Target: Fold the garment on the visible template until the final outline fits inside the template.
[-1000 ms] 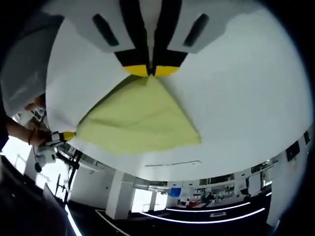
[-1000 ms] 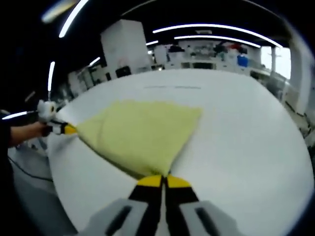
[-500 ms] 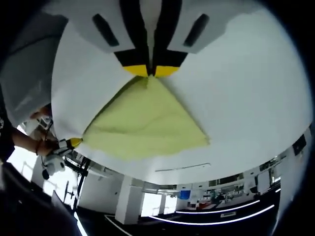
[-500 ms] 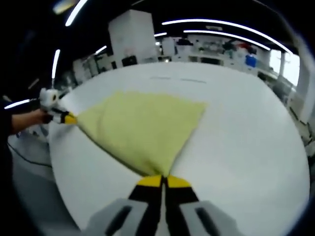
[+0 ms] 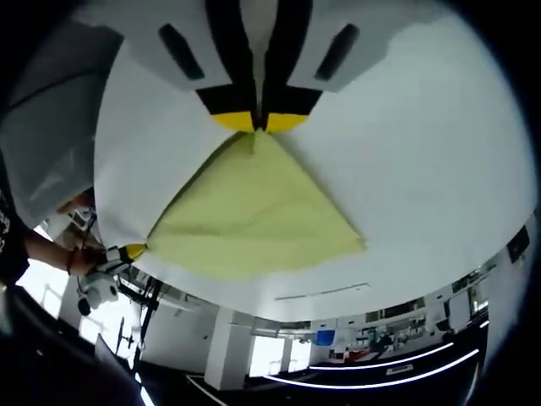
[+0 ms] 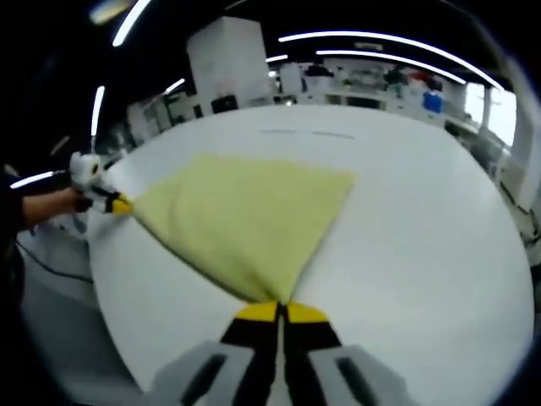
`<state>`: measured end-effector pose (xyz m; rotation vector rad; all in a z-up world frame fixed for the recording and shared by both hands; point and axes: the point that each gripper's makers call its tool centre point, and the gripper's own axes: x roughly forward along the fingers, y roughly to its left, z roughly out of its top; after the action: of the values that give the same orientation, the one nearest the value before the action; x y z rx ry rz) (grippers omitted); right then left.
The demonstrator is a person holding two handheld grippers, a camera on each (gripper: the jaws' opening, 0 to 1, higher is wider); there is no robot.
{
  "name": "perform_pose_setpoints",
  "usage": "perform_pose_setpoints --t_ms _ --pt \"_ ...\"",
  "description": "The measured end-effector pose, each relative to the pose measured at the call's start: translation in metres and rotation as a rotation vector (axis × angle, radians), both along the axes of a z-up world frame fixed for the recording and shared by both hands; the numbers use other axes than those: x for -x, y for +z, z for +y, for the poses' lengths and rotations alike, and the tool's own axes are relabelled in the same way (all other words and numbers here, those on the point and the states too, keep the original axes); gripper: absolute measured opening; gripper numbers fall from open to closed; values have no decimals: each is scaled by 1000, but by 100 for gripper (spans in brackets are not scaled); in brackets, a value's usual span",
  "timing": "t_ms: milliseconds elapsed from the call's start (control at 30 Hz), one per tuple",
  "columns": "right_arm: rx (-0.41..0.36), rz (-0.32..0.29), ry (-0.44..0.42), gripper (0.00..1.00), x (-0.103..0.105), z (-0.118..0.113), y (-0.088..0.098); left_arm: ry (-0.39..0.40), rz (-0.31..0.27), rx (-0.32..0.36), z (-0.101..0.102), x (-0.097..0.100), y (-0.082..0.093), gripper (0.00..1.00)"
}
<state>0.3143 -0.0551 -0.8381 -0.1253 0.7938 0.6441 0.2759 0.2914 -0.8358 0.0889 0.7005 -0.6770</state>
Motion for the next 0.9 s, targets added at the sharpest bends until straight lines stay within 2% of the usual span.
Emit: perform_pose_setpoints --t_ms 133,233,333,533,600,700,900 --pt "19 -1 22 0 2 -3 -1 2 -1 1 0 2 0 0" --pt "70 14 74 0 7 -7 -5 9 2 7 -2 4 0 0" --pt "91 16 73 0 7 -9 -7 11 1 8 -3 4 0 0" --pt "64 18 81 1 8 -5 -7 -1 -3 -1 -4 5 -1 0" --pt "40 20 88 3 8 -2 -6 2 2 2 -1 3 -3 0" --pt "-12 9 80 1 5 2 -1 4 7 7 -1 3 -3 0" --pt "-19 3 95 0 5 3 0 -4 14 6 -3 4 -1 0"
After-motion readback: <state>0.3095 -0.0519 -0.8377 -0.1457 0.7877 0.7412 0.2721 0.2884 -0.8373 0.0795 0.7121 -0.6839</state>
